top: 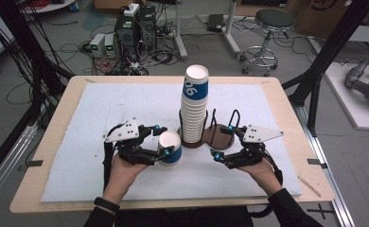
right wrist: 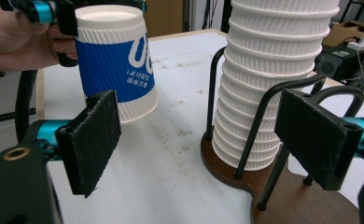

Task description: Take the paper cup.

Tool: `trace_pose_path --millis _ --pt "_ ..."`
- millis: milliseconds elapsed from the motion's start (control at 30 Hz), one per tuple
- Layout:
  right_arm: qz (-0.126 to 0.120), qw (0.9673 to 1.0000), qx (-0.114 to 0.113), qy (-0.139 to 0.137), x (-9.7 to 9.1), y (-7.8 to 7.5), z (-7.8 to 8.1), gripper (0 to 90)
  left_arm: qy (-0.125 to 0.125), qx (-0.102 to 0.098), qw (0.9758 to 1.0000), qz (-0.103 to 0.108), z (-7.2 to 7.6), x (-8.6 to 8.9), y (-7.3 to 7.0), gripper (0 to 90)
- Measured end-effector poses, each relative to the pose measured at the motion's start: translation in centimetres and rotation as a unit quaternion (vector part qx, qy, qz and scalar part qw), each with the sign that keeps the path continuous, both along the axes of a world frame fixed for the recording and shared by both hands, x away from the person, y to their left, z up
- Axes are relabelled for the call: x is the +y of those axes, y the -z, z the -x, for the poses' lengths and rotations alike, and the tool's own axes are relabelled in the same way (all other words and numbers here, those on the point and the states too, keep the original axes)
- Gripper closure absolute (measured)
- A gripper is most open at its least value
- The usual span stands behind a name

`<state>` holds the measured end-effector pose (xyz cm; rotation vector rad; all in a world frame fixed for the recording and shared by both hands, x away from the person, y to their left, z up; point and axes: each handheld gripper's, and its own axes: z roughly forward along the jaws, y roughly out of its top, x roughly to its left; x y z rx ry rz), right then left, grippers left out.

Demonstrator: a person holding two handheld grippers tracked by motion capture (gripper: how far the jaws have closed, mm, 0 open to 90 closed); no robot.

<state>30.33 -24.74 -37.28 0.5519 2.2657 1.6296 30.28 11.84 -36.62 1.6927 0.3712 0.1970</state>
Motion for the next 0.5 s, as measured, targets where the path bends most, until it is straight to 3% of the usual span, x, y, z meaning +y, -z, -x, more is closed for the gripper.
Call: trace_pose_path --millis 500 --pt "-0.002 0.9997 -0.007 -0.024 0.38 0.23 0.42 15.0 0.006 -0.006 1.0 -0.001 0.55 -0.28 -0.37 30.4"
